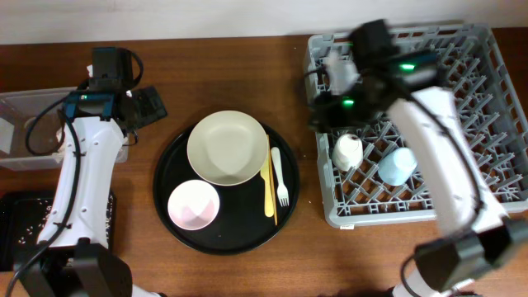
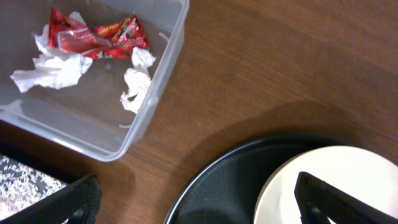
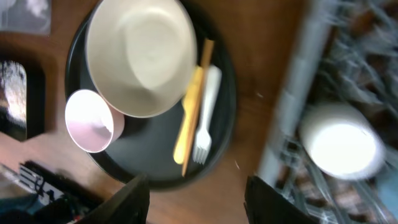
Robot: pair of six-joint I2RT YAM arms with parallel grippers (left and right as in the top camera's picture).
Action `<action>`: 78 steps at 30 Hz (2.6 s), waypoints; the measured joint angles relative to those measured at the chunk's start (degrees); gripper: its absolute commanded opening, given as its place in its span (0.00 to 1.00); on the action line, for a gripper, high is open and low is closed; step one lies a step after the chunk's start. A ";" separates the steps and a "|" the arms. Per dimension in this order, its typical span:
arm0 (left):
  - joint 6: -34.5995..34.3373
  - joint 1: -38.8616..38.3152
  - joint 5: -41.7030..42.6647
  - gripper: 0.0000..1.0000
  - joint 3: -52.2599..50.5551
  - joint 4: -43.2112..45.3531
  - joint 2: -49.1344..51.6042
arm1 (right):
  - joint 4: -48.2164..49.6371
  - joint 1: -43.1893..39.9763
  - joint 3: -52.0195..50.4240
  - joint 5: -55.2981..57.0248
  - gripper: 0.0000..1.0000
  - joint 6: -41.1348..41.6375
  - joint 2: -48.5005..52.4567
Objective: Sort waste into correct bins and load items into the dishwasher rack
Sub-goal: 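Reach the right gripper to the cream plate rim and grasp it, then lift the cream plate and carry it to the rack's back edge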
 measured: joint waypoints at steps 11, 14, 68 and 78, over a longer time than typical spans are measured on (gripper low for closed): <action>-0.42 -0.04 0.07 0.99 -0.04 0.02 0.00 | 27.02 13.81 -0.11 12.96 0.61 -0.76 19.98; -0.42 -0.04 0.07 0.99 -0.04 0.02 0.00 | 28.24 13.81 -0.11 16.04 0.60 -0.76 19.98; -0.42 -0.04 0.07 0.99 -0.04 0.04 0.00 | 8.26 -37.83 19.69 59.04 0.04 2.73 -5.88; -0.42 -0.04 0.07 0.99 -0.15 0.00 0.00 | 51.63 -29.49 16.81 70.03 0.04 -46.25 16.65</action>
